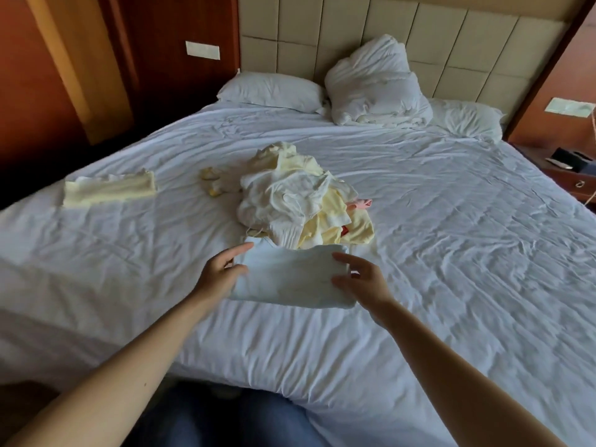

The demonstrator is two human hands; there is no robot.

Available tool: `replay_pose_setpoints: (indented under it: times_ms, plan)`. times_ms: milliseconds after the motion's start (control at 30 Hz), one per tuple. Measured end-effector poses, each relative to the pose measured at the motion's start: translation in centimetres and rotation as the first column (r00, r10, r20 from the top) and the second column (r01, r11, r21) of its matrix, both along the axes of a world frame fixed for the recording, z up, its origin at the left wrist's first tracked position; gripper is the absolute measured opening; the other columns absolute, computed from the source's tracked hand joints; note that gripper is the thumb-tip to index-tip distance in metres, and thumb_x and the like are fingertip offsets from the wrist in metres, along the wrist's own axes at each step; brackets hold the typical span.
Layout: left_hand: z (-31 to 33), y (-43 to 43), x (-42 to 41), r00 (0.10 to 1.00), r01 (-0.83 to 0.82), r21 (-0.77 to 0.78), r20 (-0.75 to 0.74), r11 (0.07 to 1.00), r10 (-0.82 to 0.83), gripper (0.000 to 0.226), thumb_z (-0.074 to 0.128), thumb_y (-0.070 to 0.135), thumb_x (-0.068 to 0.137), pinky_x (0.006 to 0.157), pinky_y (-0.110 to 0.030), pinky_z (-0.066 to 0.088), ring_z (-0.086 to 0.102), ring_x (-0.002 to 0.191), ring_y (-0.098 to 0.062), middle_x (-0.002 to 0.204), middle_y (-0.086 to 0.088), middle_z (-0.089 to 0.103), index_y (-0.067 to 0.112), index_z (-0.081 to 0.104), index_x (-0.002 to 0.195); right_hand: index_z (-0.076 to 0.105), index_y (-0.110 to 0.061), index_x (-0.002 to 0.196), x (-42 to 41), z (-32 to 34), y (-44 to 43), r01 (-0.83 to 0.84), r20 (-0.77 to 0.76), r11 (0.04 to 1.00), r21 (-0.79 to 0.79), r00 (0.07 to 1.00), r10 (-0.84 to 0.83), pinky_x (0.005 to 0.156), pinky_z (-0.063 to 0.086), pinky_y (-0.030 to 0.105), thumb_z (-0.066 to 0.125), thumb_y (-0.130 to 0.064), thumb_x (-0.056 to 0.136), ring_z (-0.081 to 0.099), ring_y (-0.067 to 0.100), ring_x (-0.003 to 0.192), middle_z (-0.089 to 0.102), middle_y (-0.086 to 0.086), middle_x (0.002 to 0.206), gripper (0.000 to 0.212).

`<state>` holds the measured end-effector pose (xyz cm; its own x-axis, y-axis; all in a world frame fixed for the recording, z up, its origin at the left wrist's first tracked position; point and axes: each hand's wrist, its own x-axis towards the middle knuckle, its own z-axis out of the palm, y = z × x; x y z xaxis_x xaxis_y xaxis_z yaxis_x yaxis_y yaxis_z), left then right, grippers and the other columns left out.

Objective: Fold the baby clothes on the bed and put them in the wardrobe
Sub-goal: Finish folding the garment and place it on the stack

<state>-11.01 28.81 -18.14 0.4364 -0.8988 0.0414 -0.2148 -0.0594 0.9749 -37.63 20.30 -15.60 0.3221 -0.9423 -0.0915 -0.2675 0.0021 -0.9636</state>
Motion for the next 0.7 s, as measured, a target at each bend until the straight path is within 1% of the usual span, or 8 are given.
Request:
replay_pose_setpoints:
  times_ms: [67, 133, 233, 333, 500, 567, 633, 700]
  plan:
    - [0.8, 1.7, 3.2, 1.000, -0.030, -0.008, 0.001, 1.000, 0.030, 0.050, 0.058, -0.006, 0.086, 0.050, -0.011, 0.030, 0.032, 0.051, -0.002, 0.067, 0.005, 0.027, 0.034, 0.066, 0.115, 0.065, -0.030, 0.112, 3.3, 0.6, 0.4, -0.049, 0.038, 0.999, -0.004, 0.998, 0.049, 0.065, 0.054, 0.019, 0.069, 0.006, 0.079, 0.061, 0.008, 0.076, 0.064, -0.002, 0.100, 0.049]
    - [1.3, 3.1, 6.4, 0.998, -0.063, -0.017, 0.004, 0.998, 0.063, 0.048, 0.058, -0.004, 0.087, 0.051, -0.009, 0.032, 0.034, 0.051, -0.002, 0.068, 0.004, 0.027, 0.031, 0.065, 0.119, 0.065, -0.025, 0.114, 6.7, 1.2, 0.7, -0.092, 0.072, 0.996, -0.006, 0.993, 0.092, 0.064, 0.054, 0.018, 0.070, 0.008, 0.079, 0.060, 0.008, 0.074, 0.064, 0.000, 0.098, 0.049]
    - [1.9, 4.7, 11.3, 0.995, -0.100, -0.021, -0.016, 0.995, 0.100, 0.049, 0.061, 0.000, 0.086, 0.056, -0.012, 0.036, 0.043, 0.065, -0.006, 0.077, -0.001, 0.040, 0.036, 0.066, 0.118, 0.066, -0.023, 0.111, 12.2, 1.8, 1.0, -0.140, 0.127, 0.990, 0.006, 0.982, 0.138, 0.065, 0.053, 0.019, 0.070, 0.011, 0.077, 0.059, 0.008, 0.074, 0.065, -0.001, 0.096, 0.049]
    - [2.3, 6.0, 16.3, 0.991, -0.132, -0.059, -0.030, 0.989, 0.131, 0.047, 0.065, 0.014, 0.078, 0.071, -0.020, 0.040, 0.048, 0.086, -0.014, 0.100, 0.002, 0.048, 0.048, 0.065, 0.111, 0.068, -0.026, 0.107, 17.8, 2.1, 0.9, -0.185, 0.176, 0.982, 0.024, 0.968, 0.178, 0.070, 0.053, 0.026, 0.069, 0.013, 0.076, 0.061, 0.012, 0.081, 0.067, -0.002, 0.097, 0.049]
    - [2.6, 6.6, 24.3, 0.981, -0.191, -0.084, -0.001, 0.978, 0.192, 0.051, 0.062, 0.007, 0.087, 0.082, -0.018, 0.040, 0.045, 0.091, -0.007, 0.100, 0.009, 0.049, 0.049, 0.060, 0.115, 0.066, -0.017, 0.116, 27.1, 2.2, -0.2, -0.241, 0.230, 0.969, 0.054, 0.947, 0.223, 0.070, 0.055, 0.028, 0.067, 0.015, 0.077, 0.064, 0.011, 0.077, 0.068, -0.005, 0.083, 0.051]
    - [2.7, 6.5, 27.6, 0.972, -0.232, -0.090, 0.004, 0.969, 0.234, 0.048, 0.065, 0.013, 0.082, 0.078, -0.012, 0.040, 0.046, 0.087, -0.004, 0.098, 0.010, 0.049, 0.047, 0.060, 0.116, 0.066, -0.018, 0.118, 31.2, 1.8, -1.2, -0.274, 0.220, 0.960, 0.058, 0.942, 0.255, 0.069, 0.055, 0.027, 0.067, 0.014, 0.077, 0.064, 0.010, 0.076, 0.068, -0.005, 0.084, 0.052]
    - [2.8, 6.2, 29.9, 0.962, -0.269, -0.086, 0.020, 0.959, 0.272, 0.049, 0.064, 0.007, 0.084, 0.067, -0.005, 0.039, 0.045, 0.069, 0.002, 0.090, 0.009, 0.050, 0.035, 0.062, 0.124, 0.067, -0.018, 0.117, 34.1, 1.6, -2.3, -0.293, 0.211, 0.955, 0.043, 0.937, 0.278, 0.067, 0.055, 0.024, 0.068, 0.013, 0.076, 0.063, 0.011, 0.077, 0.068, -0.003, 0.087, 0.052]
    - [2.6, 5.8, 33.3, 0.945, -0.317, -0.082, 0.054, 0.945, 0.322, 0.050, 0.060, 0.001, 0.088, 0.059, -0.003, 0.037, 0.041, 0.060, -0.001, 0.084, 0.006, 0.047, 0.029, 0.061, 0.130, 0.067, -0.019, 0.114, 38.2, 1.3, -3.6, -0.321, 0.216, 0.946, 0.043, 0.927, 0.305, 0.066, 0.054, 0.021, 0.068, 0.013, 0.076, 0.061, 0.011, 0.078, 0.067, -0.001, 0.090, 0.050]
